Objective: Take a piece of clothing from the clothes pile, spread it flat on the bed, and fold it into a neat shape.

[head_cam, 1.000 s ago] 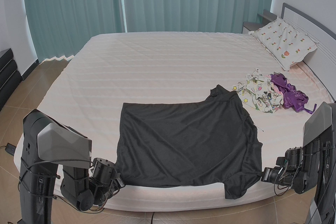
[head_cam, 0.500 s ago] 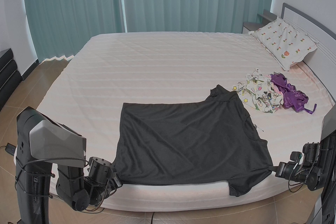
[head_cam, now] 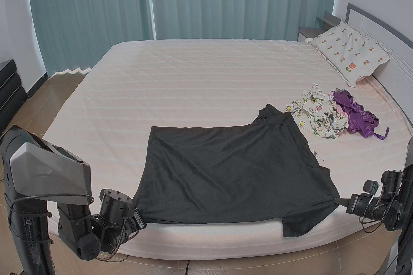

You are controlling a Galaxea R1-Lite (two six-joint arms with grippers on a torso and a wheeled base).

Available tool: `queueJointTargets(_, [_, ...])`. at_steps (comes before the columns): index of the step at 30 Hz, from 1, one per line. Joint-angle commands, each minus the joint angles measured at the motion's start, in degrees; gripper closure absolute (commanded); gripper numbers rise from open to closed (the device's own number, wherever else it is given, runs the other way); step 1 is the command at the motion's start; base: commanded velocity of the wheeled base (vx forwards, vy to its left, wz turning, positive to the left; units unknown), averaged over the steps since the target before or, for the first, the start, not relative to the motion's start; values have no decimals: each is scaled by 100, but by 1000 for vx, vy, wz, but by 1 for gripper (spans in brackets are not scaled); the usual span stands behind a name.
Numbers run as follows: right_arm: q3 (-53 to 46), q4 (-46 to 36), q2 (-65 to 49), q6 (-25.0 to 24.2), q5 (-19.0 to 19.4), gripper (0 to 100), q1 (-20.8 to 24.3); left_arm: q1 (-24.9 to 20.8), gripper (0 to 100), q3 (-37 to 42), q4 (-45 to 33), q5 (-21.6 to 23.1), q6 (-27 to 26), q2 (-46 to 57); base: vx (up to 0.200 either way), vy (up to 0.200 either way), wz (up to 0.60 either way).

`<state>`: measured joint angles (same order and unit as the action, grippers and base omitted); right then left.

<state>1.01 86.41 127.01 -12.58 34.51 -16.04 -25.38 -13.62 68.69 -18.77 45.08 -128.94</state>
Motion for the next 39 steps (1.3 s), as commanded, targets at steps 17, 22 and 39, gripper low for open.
queueJointTargets(17, [-101, -317, -309, 309, 838, 100, -277, -266, 100, 562, 4, 137, -421, 326, 0, 0, 0])
queueJointTargets(22, [-101, -326, -353, 318, 829, 100, -329, -310, 100, 597, -14, 137, -430, 431, 0, 0, 0])
queueJointTargets(39, [127, -511, 728, 1451, 469, 100, -408, -397, 0, 650, 30, 181, -562, -263, 0, 0, 0])
